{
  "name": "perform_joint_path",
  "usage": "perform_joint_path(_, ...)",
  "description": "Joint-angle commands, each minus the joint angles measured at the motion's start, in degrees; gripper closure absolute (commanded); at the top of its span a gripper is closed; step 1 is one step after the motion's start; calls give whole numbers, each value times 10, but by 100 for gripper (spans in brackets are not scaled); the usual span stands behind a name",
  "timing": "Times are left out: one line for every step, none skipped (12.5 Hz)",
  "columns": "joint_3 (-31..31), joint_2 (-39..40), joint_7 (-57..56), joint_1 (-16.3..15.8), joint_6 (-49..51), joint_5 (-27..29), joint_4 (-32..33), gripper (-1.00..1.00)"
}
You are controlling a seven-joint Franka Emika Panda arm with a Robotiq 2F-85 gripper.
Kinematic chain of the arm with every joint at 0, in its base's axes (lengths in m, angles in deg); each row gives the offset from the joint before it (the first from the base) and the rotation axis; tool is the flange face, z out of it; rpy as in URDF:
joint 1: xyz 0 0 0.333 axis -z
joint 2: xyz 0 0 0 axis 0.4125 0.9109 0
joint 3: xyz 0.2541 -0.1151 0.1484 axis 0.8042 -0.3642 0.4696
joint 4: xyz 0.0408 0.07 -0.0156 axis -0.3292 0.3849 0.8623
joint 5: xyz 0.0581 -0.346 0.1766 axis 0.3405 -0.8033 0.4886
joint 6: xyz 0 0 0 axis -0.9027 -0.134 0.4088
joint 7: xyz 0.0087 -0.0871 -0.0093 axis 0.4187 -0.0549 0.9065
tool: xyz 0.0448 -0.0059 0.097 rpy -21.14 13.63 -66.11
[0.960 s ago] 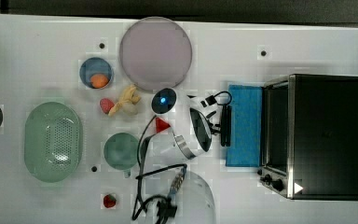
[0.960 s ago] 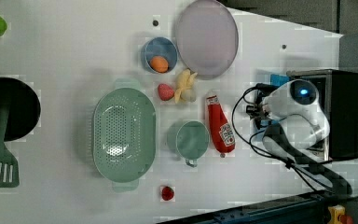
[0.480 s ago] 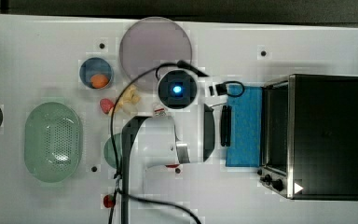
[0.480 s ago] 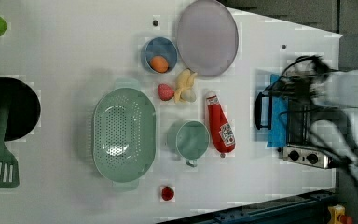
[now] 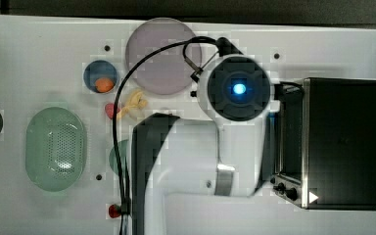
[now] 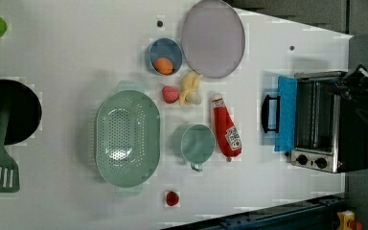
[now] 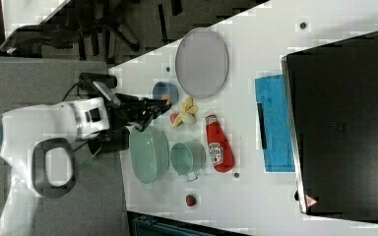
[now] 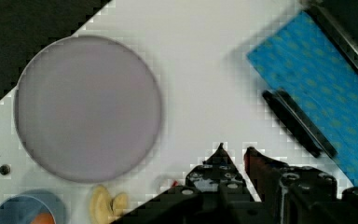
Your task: Flap open oven.
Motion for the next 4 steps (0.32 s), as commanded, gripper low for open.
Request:
perform_joint_path(7, -32, 73, 3, 64, 0, -12, 65)
perform_joint_path(8, -47, 74, 3, 90, 0, -17, 65)
perform_joint_path(8, -61, 74, 3, 112, 0, -20, 65)
perform_joint_path(7, -75, 74, 3, 128, 0, -24, 65)
